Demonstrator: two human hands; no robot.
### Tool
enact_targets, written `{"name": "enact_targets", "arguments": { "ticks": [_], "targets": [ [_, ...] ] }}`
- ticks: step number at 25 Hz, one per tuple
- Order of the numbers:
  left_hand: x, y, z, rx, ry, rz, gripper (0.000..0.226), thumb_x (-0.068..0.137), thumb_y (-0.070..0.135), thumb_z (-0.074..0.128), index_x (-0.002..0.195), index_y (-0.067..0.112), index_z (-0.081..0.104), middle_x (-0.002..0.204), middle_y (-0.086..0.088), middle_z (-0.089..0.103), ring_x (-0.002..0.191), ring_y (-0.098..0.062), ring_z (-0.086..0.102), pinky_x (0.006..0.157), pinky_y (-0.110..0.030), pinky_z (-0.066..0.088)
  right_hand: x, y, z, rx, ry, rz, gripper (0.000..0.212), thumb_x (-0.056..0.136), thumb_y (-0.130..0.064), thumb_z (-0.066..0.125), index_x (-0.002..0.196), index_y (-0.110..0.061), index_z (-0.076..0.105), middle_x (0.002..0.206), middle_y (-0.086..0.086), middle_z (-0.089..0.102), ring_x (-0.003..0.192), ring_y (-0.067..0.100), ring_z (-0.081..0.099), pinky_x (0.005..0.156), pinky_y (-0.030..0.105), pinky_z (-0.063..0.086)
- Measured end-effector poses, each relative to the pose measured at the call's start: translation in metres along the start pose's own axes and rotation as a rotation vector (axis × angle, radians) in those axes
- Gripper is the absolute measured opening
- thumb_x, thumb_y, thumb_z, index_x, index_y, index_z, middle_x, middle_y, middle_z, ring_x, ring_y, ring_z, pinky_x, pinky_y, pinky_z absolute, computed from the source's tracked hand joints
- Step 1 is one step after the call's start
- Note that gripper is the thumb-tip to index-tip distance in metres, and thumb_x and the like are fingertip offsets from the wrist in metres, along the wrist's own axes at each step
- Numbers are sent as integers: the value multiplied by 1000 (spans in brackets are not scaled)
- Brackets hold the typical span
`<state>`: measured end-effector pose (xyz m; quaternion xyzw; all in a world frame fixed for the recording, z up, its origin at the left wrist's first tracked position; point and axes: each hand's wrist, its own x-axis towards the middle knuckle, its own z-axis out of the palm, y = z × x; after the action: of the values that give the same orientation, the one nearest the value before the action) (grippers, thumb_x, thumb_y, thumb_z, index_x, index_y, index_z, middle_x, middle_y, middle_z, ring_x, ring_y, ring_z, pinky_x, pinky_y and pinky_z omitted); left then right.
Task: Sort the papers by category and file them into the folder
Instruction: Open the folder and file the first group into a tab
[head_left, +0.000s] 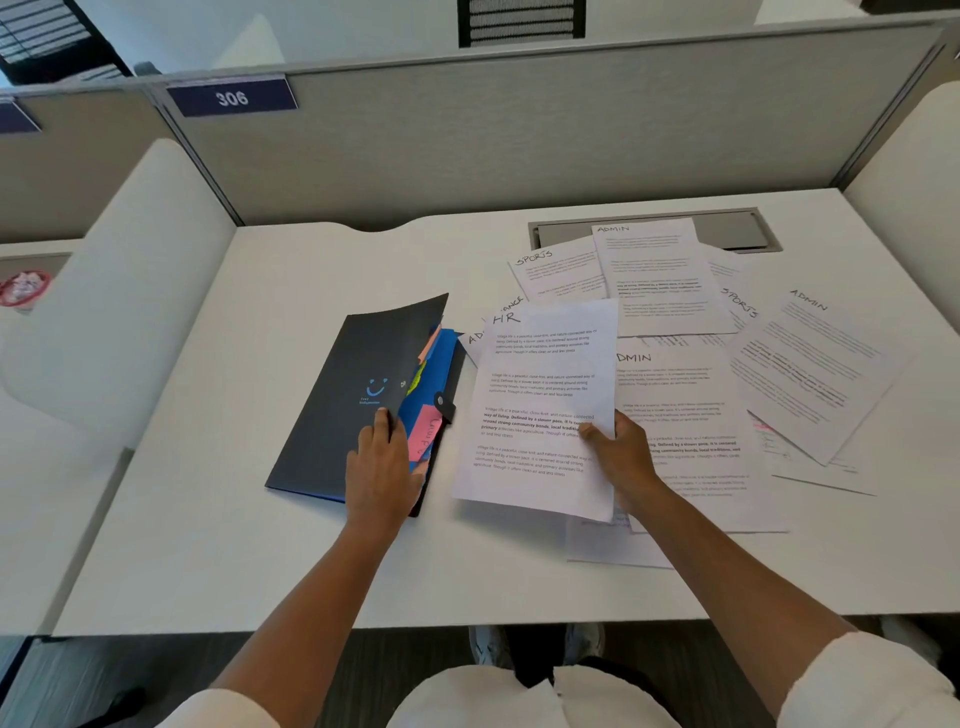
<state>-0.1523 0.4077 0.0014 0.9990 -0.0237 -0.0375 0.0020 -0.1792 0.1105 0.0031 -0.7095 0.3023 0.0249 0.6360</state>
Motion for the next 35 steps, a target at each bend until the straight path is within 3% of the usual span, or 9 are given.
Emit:
{"name": "enact_targets", "arguments": {
  "ticks": [5, 9, 15, 22, 26, 32, 35],
  "targets": [
    [-1, -8, 6, -2, 13, -1, 84, 81, 32, 76, 145, 9, 27, 145, -9, 32, 112, -24, 47, 75, -33, 54, -5, -2, 6, -6, -1, -17, 17, 93, -18, 61, 108, -26, 62, 98, -6, 68, 90, 20, 67, 81, 39, 57],
    [-2, -8, -2, -43, -32, 16, 84, 81, 12, 74, 148, 8, 24, 150, -10, 30, 109, -26, 51, 86, -35, 55, -6, -2, 8, -1, 9, -18, 16, 93, -19, 62, 107, -26, 62, 100, -4, 70, 92, 22, 68, 85, 43, 57],
    [6, -16, -8, -193, -35, 20, 83, 85, 5, 68, 152, 11, 19, 155, -7, 30, 119, -26, 49, 87, -38, 56, -10, -17, 19, 39, 134, -53, 25, 94, -23, 59, 119, -22, 61, 107, -4, 67, 94, 23, 66, 84, 45, 57],
    [11, -23, -11, -340, -45, 16, 77, 86, 6, 65, 151, 14, 25, 152, -3, 38, 122, -25, 53, 87, -38, 57, -17, -42, 63, 28, 178, -120, 26, 96, -21, 56, 121, -18, 60, 114, -1, 67, 100, 22, 65, 82, 36, 55],
    [10, -25, -18, -393, -42, 39, 73, 86, 11, 67, 147, 19, 26, 138, -2, 49, 114, -23, 58, 87, -38, 57, -26, -48, 91, -85, 133, -192, 28, 97, -19, 56, 124, -13, 58, 125, 2, 64, 108, 23, 62, 81, 28, 49],
    [14, -29, -24, -444, -73, 31, 71, 88, 20, 64, 147, 21, 25, 135, -1, 50, 110, -24, 61, 81, -34, 59, -30, -45, 117, -202, 63, -175, 27, 97, -19, 54, 123, -12, 58, 125, 5, 63, 96, 17, 59, 64, 14, 45],
    [16, -27, -29, -439, -63, 38, 60, 90, 20, 61, 142, 19, 32, 123, 1, 55, 97, -20, 63, 72, -28, 60, -28, -43, 128, -228, 28, -160, 30, 96, -20, 56, 126, -12, 58, 127, 5, 63, 104, 23, 62, 71, 22, 49]
  ]
}}
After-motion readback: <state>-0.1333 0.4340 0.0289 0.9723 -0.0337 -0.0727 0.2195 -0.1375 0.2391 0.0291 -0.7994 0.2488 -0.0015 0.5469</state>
